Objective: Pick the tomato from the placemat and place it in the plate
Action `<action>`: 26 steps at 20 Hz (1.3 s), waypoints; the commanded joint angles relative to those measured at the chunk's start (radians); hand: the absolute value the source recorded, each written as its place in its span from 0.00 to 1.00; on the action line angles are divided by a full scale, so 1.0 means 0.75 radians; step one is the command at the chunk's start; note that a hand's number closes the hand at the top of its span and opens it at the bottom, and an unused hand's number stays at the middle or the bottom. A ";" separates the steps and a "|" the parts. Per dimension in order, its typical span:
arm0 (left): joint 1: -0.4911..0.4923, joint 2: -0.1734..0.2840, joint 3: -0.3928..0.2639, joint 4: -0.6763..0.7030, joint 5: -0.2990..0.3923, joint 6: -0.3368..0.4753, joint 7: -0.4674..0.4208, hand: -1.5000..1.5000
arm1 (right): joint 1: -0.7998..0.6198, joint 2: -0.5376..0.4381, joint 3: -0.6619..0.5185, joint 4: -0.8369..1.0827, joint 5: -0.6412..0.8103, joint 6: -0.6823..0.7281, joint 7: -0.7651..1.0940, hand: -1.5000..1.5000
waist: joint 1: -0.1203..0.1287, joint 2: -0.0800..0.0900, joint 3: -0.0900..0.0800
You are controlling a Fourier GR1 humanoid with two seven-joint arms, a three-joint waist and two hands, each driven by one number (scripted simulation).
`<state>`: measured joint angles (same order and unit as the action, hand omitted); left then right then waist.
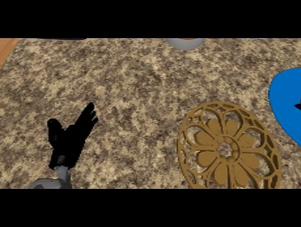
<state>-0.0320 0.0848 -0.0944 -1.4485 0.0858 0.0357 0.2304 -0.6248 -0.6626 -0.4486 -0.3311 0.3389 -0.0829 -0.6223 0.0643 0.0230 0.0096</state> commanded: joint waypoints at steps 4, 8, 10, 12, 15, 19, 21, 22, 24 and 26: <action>0.010 0.031 0.026 0.015 0.020 -0.034 -0.004 0.50 | -0.050 -0.032 -0.201 0.113 -0.205 0.166 -0.174 0.00 | -0.023 -0.002 -0.003; 0.102 0.004 -0.003 -0.006 -0.001 -0.018 -0.049 0.50 | -0.020 -0.161 -0.264 0.184 -0.261 0.318 -0.149 0.00 | -0.028 -0.008 -0.005; 0.073 0.017 0.022 -0.017 0.018 -0.013 0.014 0.50 | -0.011 -0.216 -0.272 0.214 -0.273 0.429 -0.120 0.00 | -0.031 -0.008 -0.004; 0.062 0.037 0.035 0.010 0.020 -0.033 -0.009 0.50 | 0.042 -0.256 -0.278 0.230 -0.284 0.564 -0.160 0.00 | -0.037 -0.004 -0.003; 0.084 0.015 0.031 0.016 0.018 -0.022 -0.033 0.50 | 0.123 -0.313 -0.266 0.247 -0.278 0.745 -0.202 0.00 | -0.042 -0.006 -0.002; 0.041 -0.008 0.024 0.009 0.008 0.009 0.004 0.50 | 0.245 -0.320 -0.207 0.209 -0.229 0.878 -0.337 0.00 | -0.059 -0.009 -0.001; 0.110 0.013 0.006 -0.082 -0.001 0.005 0.039 0.50 | 0.265 -0.337 -0.198 0.202 -0.230 0.931 -0.325 0.00 | -0.050 -0.018 -0.002; 0.119 -0.031 -0.027 -0.041 -0.026 0.025 0.001 0.50 | 0.301 -0.328 -0.212 0.201 -0.242 0.911 -0.364 0.00 | -0.055 -0.013 0.000; 0.065 -0.003 0.034 0.033 -0.005 0.009 -0.038 0.50 | 0.312 -0.323 -0.165 0.153 -0.203 0.890 -0.389 0.00 | -0.061 -0.014 -0.004; 0.067 -0.009 0.018 0.010 -0.010 0.007 -0.029 0.50 | 0.397 -0.377 -0.160 0.143 -0.200 0.930 -0.440 0.00 | -0.075 -0.017 -0.003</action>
<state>0.0190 0.0889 -0.0754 -1.4715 0.0883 0.0364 0.2218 -0.4061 -0.9241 -0.5888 -0.2115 0.1716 0.4680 -0.7836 0.0183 0.0091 0.0099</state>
